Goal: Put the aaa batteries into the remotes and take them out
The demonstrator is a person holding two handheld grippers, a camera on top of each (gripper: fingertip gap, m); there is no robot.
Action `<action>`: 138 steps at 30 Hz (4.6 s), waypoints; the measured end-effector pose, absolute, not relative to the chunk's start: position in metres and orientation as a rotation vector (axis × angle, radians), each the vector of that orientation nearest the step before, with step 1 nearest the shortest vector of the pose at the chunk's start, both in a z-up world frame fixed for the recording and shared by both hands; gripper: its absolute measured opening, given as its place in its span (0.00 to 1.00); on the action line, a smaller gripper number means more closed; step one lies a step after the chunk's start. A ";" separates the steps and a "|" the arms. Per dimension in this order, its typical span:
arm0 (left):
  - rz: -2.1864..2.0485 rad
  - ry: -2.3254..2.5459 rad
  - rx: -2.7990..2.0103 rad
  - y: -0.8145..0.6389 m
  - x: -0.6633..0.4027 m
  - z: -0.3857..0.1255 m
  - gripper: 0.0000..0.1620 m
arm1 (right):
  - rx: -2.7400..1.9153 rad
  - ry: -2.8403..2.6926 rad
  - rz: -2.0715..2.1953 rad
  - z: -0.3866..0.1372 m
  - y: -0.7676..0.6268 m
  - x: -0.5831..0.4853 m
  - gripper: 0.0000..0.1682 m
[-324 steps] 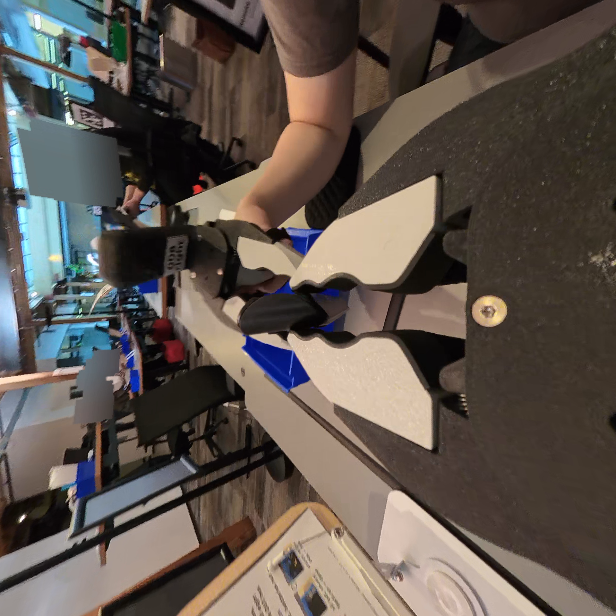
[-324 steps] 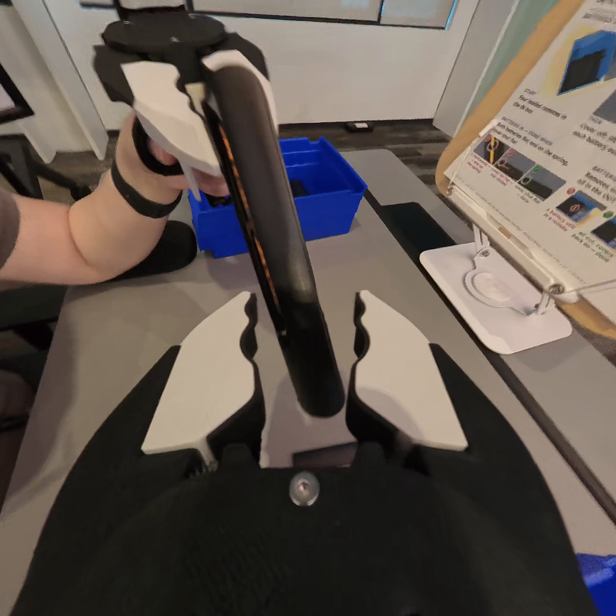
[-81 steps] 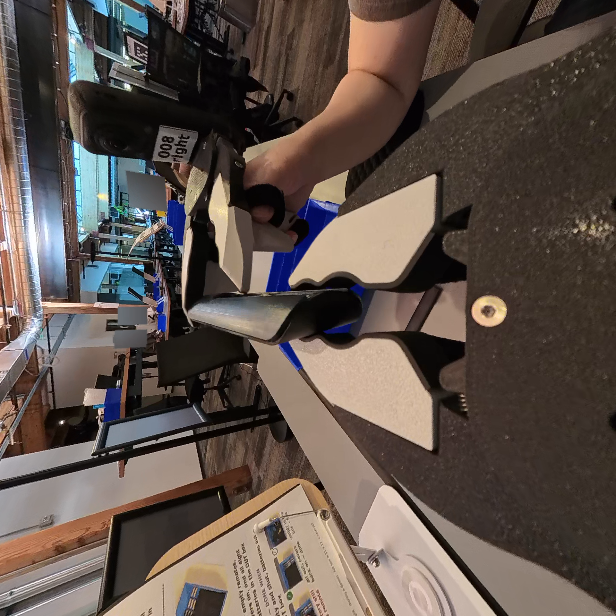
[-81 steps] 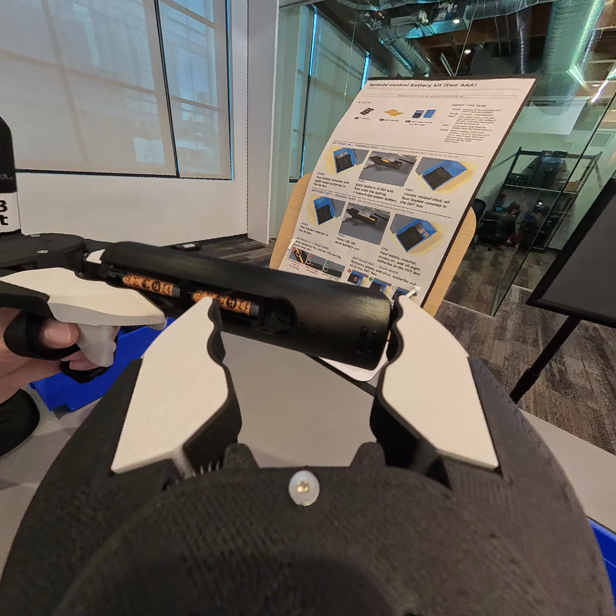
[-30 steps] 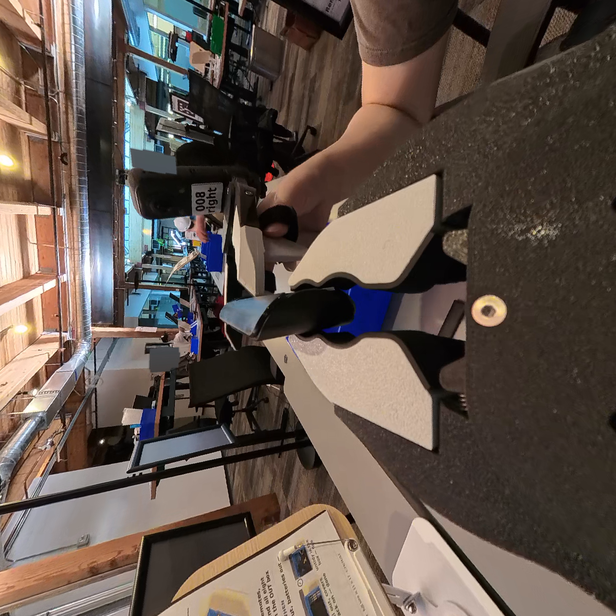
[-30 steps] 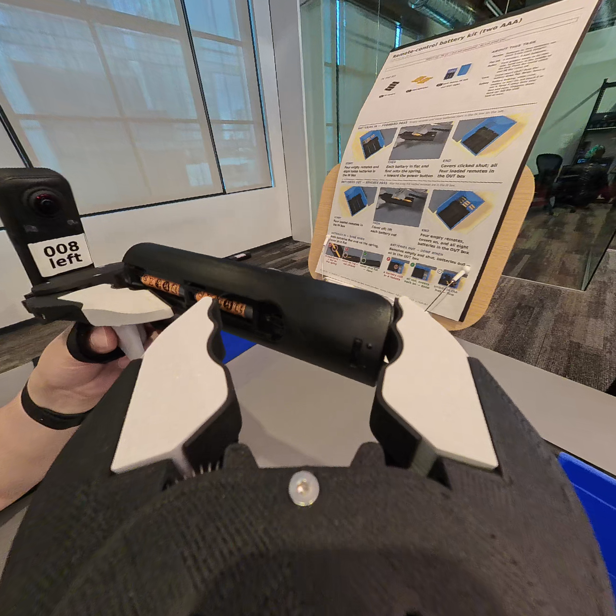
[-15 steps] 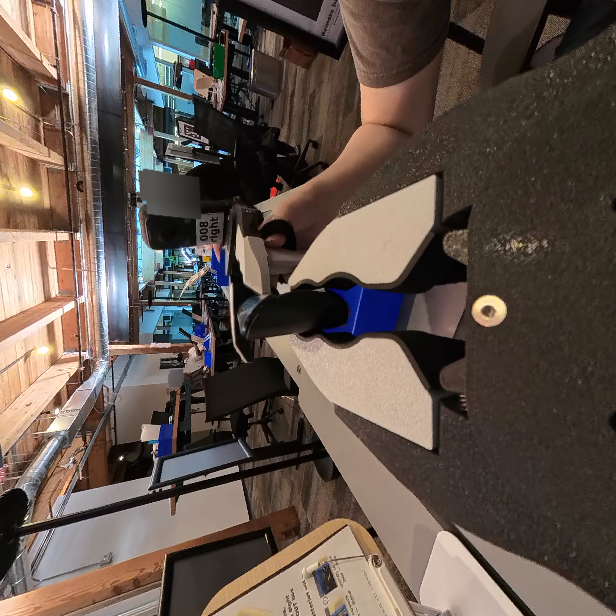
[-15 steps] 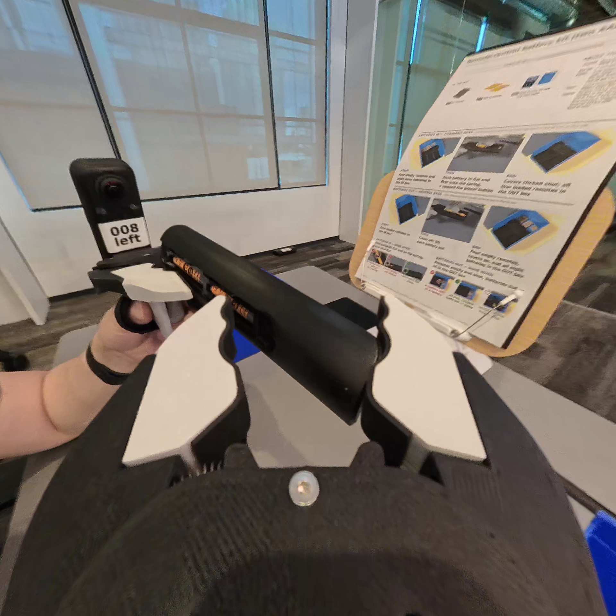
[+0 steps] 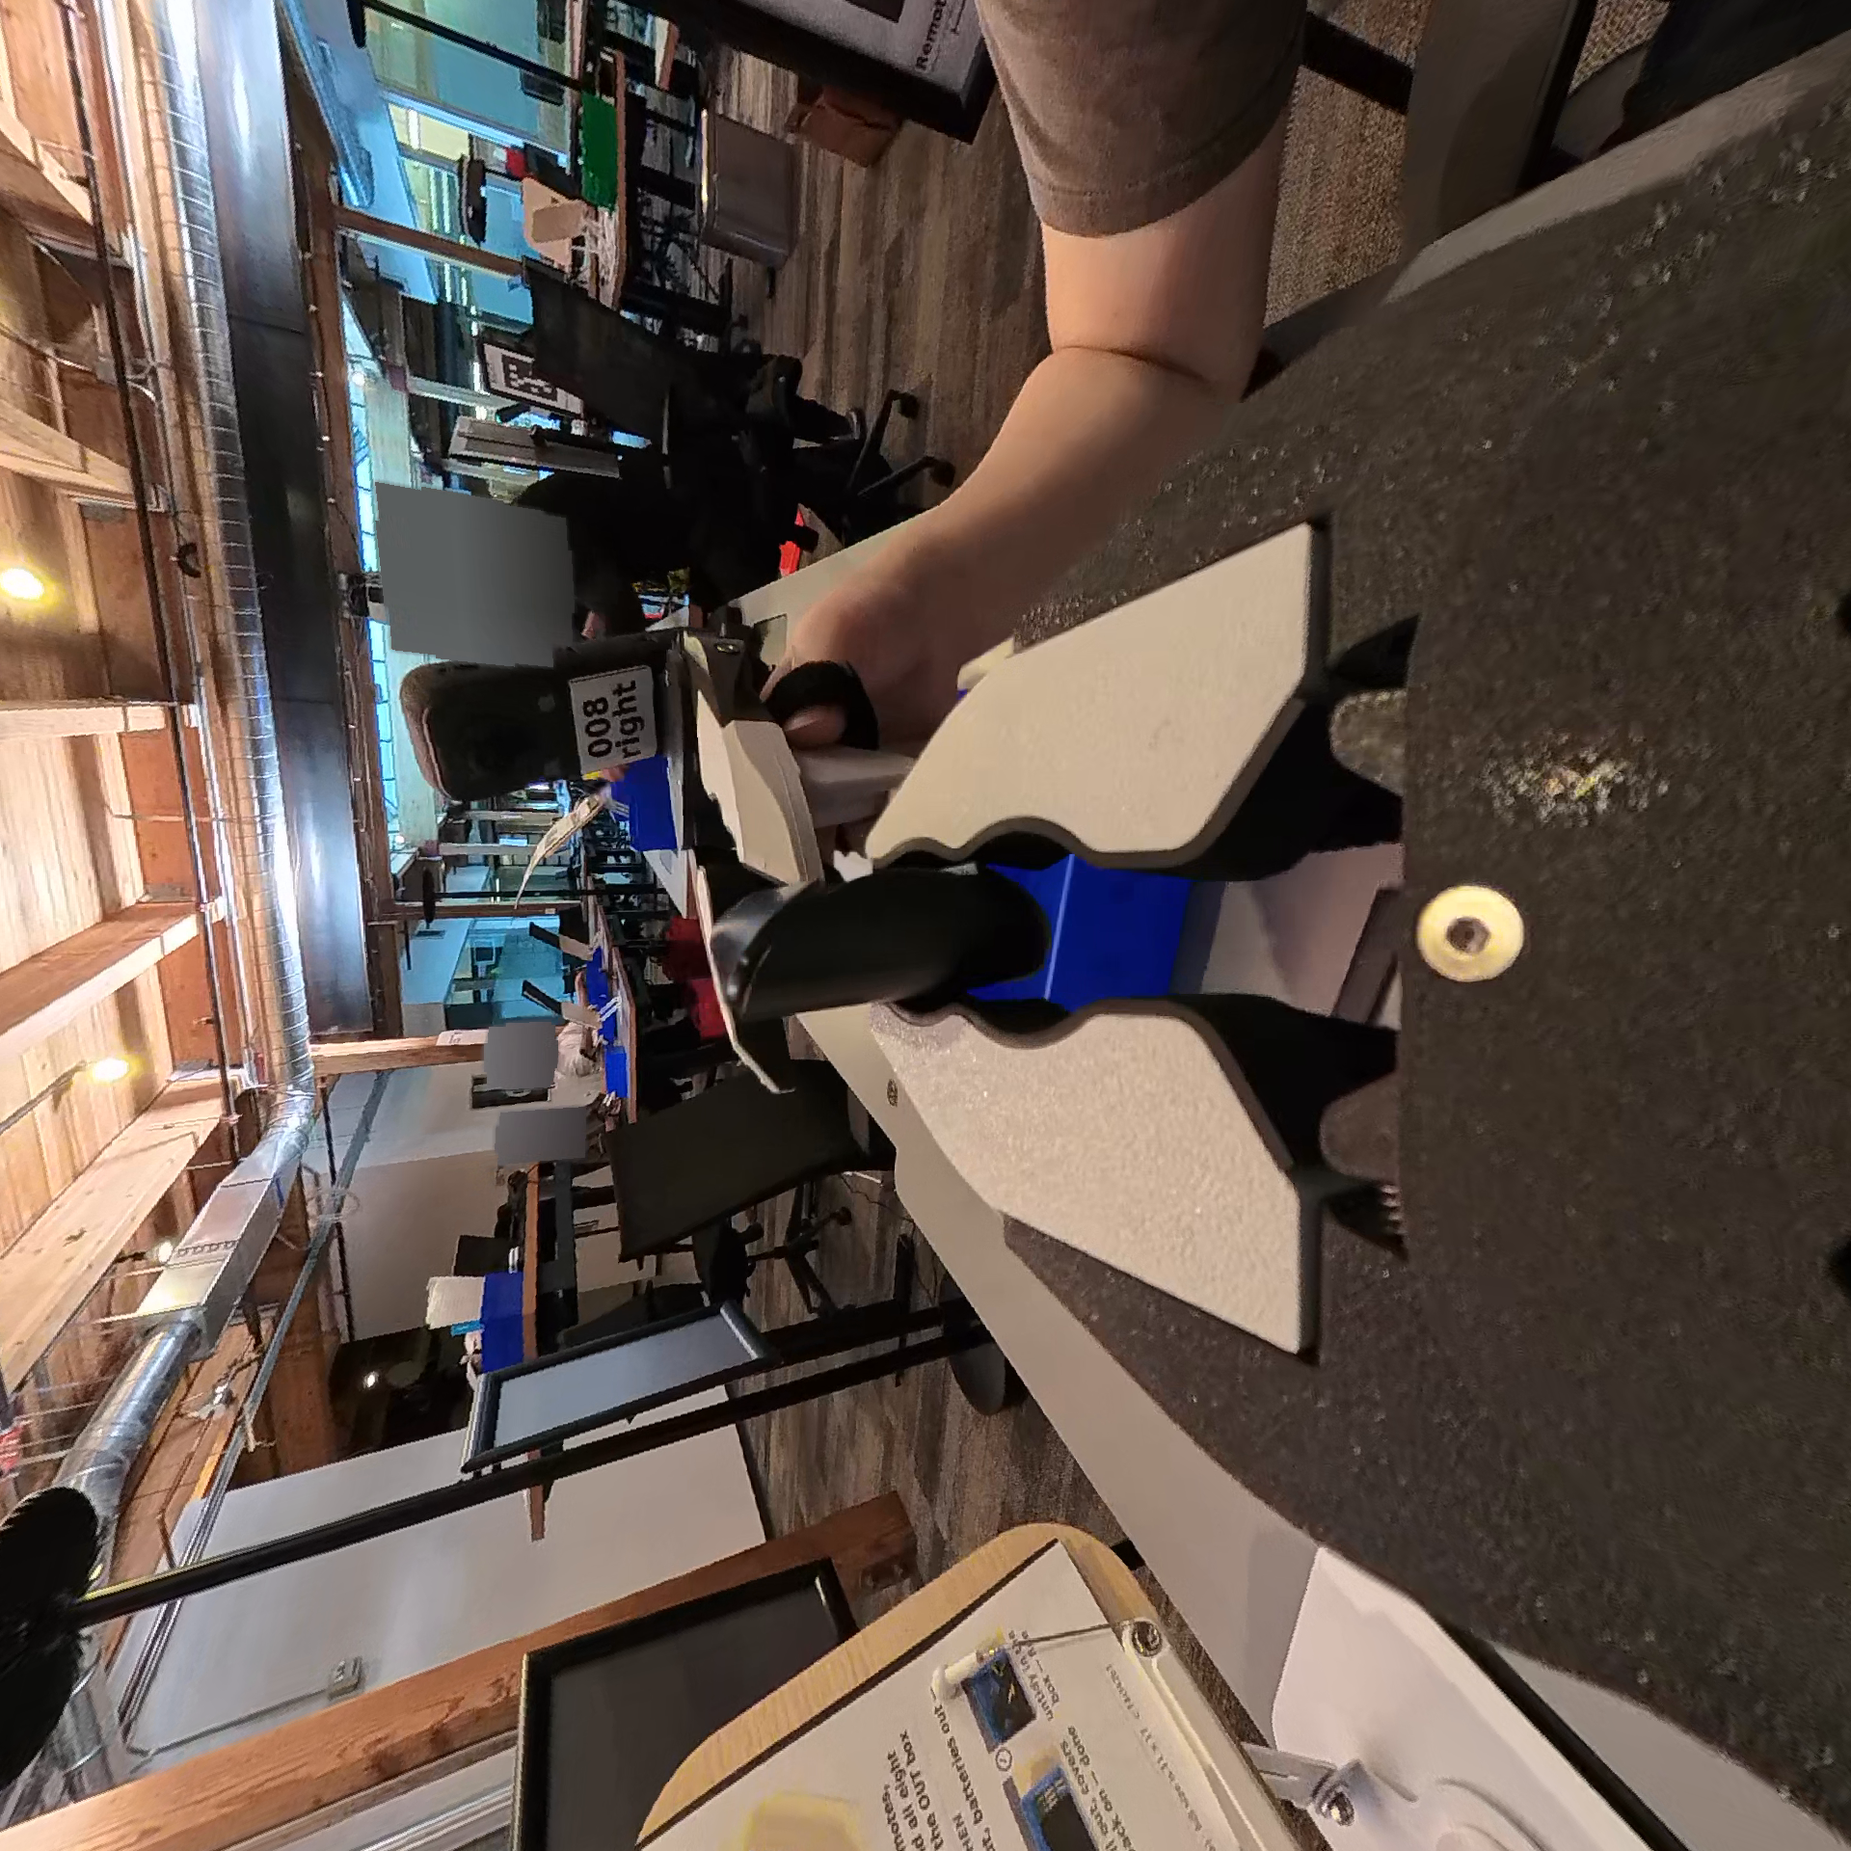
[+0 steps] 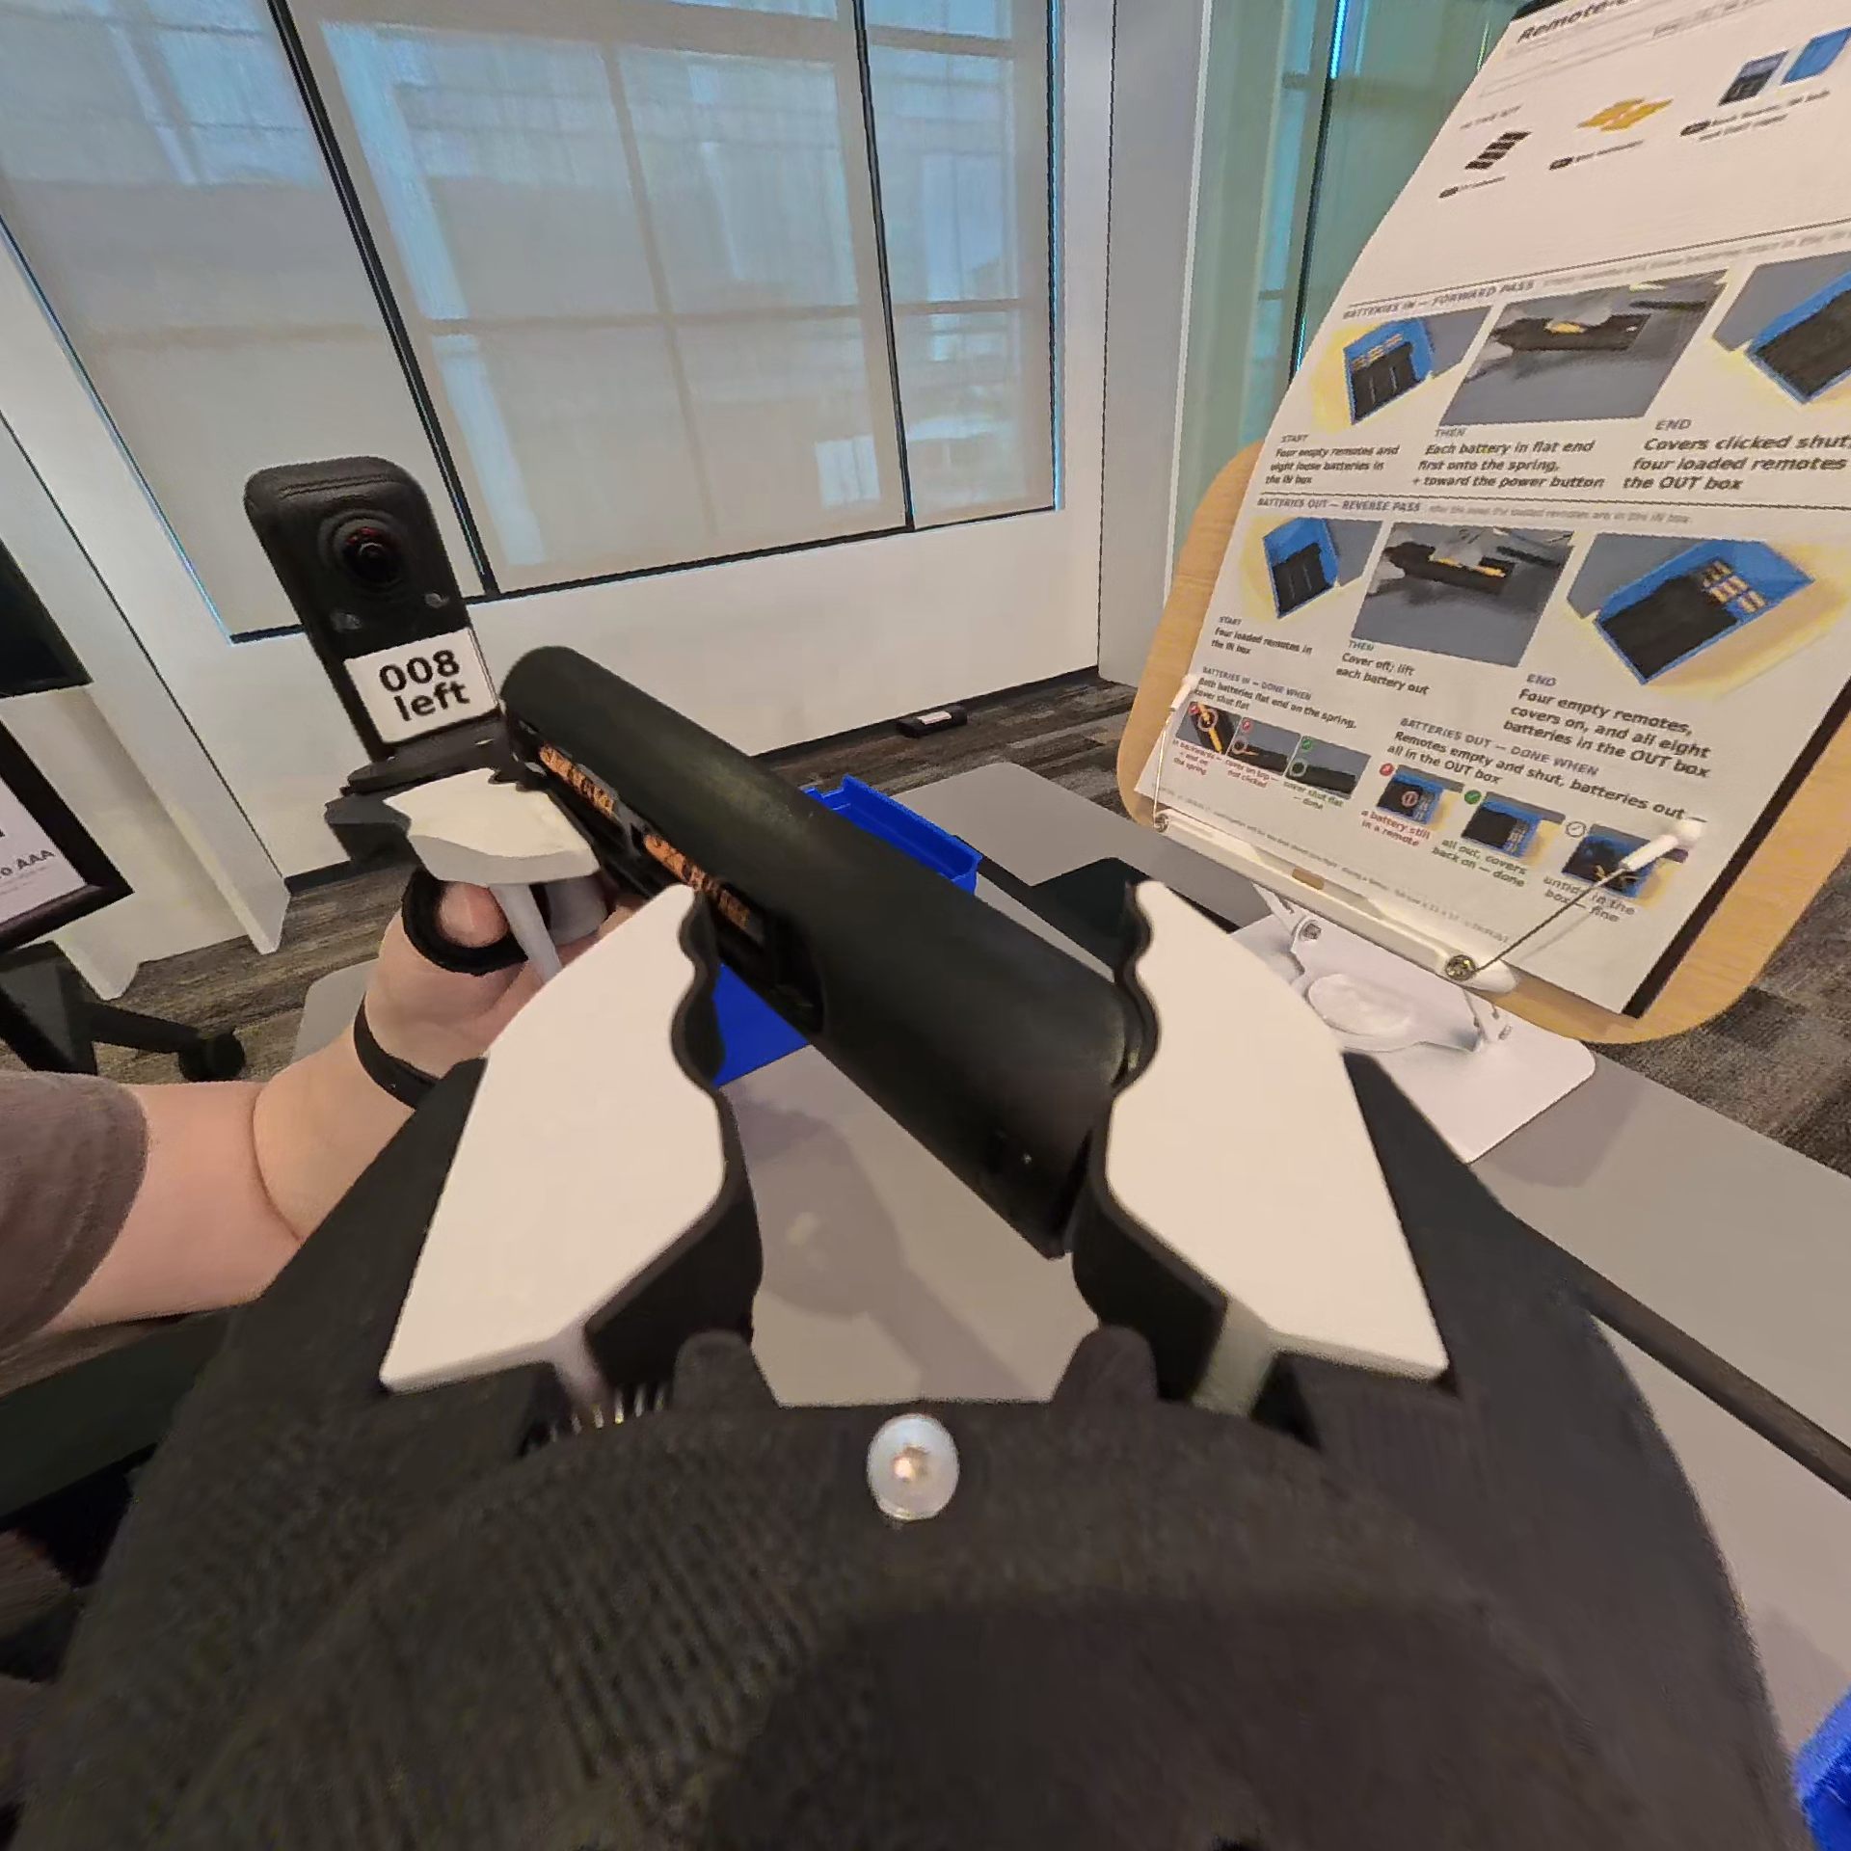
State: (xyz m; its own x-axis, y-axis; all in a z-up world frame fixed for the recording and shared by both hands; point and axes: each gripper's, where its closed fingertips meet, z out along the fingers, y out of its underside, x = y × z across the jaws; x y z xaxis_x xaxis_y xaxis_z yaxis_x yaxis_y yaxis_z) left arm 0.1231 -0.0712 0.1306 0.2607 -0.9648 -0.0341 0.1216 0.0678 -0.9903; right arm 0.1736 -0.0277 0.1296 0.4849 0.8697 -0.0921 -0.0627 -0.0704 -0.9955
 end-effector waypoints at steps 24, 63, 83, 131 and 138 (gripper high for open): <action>-1.116 1.012 -1.264 -0.075 0.123 0.125 0.13 | -1.242 -0.979 1.044 0.134 -0.055 0.162 0.29; -1.186 1.093 -1.330 -0.078 0.129 0.111 0.14 | -1.265 -1.027 1.415 0.131 -0.070 0.165 0.15; -1.056 1.229 -1.421 -0.073 0.127 0.090 0.14 | -1.331 -1.035 1.466 0.119 -0.063 0.164 0.15; -1.310 1.088 -1.246 -0.101 0.167 0.120 0.14 | -1.352 -0.950 1.088 0.156 -0.082 0.187 0.24; -1.255 1.170 -1.243 -0.118 0.189 0.135 0.14 | -1.320 -0.946 1.090 0.170 -0.101 0.209 0.24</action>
